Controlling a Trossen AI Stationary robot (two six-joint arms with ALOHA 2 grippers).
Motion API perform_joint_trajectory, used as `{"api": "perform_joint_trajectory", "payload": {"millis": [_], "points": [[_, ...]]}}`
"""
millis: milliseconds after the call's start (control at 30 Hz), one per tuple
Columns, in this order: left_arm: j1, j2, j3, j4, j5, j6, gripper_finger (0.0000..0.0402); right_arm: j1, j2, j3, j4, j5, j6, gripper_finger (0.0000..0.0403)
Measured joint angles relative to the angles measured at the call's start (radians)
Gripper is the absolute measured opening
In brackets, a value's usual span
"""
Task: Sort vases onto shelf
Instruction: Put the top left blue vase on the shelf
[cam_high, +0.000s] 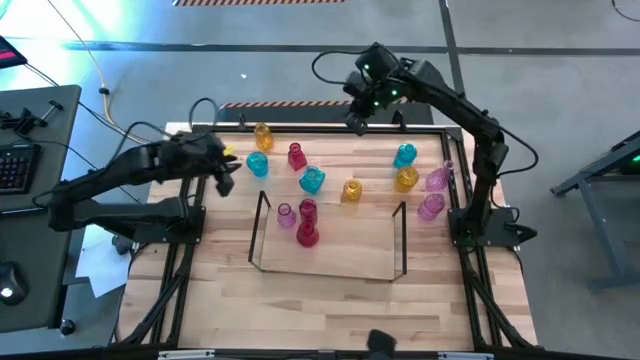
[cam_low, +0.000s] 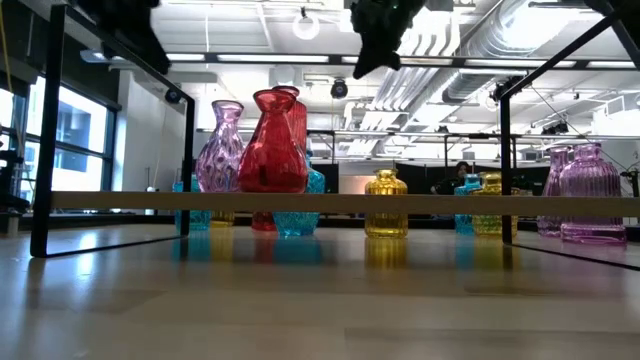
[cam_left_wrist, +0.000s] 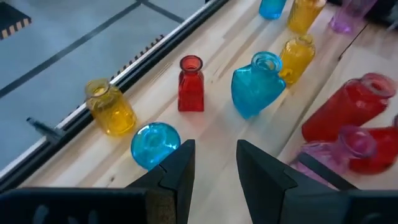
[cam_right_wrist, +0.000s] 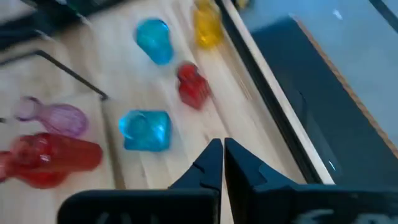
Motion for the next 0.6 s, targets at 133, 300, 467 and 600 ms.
{"api": "perform_joint_trajectory", "payload": {"millis": [133, 300, 467, 600], "points": [[0.000, 0.102, 0.000, 0.169, 0.000, 0.040, 0.0111, 0.005, -0.002, -0.125, 0.217, -0.160, -0.039, 0.0000], [0.017, 0.197, 0.000, 0.366, 0.008, 0.111, 0.0111, -0.012, -0.002, -0.242, 0.359, -0.245, -0.082, 0.0000], [0.115, 0.245, 0.000, 0.306, 0.008, 0.137, 0.0111, -0.057, -0.002, -0.341, 0.370, -0.312, -0.109, 0.0000], [0.239, 0.269, 0.000, 0.295, 0.062, 0.144, 0.0111, -0.097, -0.009, -0.415, 0.390, -0.380, -0.116, 0.0000]]}}
